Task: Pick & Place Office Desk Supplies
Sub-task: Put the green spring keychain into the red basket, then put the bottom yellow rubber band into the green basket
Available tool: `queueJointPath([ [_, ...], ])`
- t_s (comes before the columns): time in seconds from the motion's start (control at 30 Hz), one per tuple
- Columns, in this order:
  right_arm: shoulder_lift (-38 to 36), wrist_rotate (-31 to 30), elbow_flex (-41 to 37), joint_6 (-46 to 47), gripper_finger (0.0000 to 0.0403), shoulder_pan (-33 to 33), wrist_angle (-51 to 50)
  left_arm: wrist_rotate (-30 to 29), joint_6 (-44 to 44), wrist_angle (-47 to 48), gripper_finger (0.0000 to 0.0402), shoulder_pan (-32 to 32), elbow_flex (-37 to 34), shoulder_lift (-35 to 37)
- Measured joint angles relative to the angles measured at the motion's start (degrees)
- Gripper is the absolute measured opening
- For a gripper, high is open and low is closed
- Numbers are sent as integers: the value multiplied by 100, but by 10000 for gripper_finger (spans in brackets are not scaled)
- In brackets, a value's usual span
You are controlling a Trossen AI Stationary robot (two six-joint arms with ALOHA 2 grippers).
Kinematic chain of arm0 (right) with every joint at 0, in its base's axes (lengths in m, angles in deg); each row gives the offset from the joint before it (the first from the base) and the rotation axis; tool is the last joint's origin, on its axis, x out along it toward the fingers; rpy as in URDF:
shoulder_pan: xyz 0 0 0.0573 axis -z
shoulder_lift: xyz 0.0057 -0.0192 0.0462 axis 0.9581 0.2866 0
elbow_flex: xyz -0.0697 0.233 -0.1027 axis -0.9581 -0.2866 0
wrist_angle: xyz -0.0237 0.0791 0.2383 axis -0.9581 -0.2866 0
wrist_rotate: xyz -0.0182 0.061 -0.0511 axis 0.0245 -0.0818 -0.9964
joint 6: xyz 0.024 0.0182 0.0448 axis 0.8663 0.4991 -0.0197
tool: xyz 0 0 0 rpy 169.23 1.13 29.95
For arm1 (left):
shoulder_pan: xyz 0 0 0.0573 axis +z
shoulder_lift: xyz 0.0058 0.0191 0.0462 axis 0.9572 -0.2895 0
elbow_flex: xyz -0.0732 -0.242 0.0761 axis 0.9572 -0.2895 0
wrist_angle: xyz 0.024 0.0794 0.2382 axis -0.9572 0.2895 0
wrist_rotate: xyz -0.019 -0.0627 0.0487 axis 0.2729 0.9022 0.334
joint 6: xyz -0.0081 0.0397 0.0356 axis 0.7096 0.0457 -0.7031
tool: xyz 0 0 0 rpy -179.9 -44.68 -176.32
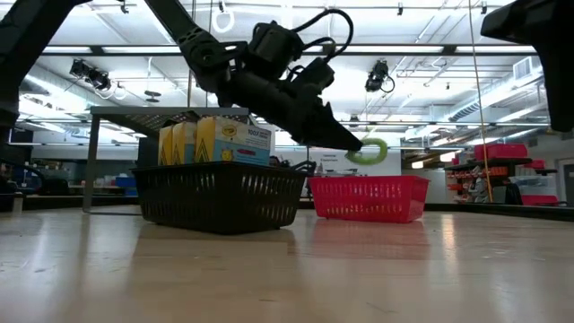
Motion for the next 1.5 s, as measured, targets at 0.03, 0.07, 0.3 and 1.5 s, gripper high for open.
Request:
queueJointPath([
  [0.03, 0, 2, 0, 21, 172, 2, -2, 2, 47, 4, 76, 0, 3, 0],
  [0.07, 0, 16, 0, 24, 172, 2, -14, 0, 77, -3, 91, 0, 4, 0],
  [0.3, 0, 61, 0, 59, 172, 2, -17, -240, 172, -55, 185, 0, 4, -4],
  [1.5, 0, 169, 0, 35, 172, -13, -152, 466, 277, 3412, 194, -3429, 2, 1228],
])
